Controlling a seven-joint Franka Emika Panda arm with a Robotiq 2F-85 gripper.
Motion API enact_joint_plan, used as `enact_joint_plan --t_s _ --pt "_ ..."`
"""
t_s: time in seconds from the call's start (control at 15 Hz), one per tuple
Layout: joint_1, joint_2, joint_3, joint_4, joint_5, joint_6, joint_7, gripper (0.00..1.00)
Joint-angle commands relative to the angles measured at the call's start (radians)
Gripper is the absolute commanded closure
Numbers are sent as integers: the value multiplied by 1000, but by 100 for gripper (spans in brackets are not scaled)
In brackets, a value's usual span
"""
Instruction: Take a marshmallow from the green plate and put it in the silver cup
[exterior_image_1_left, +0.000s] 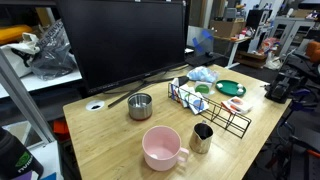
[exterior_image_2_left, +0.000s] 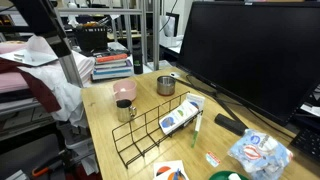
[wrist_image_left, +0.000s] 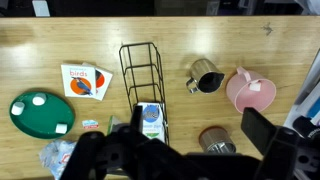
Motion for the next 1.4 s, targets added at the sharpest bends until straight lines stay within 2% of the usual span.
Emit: enact_joint_plan --t_s 0.0,0.47,0.8,1.13,1.33 --pt "-15 1 10 3 11 -4 -11 0" --pt "-26 90 40 14 19 64 58 0" --pt "-43 234 77 22 13 233 145 0" --pt "-151 446 154 50 -82 447 332 0" --pt "-243 565 196 86 -180 508 491 0"
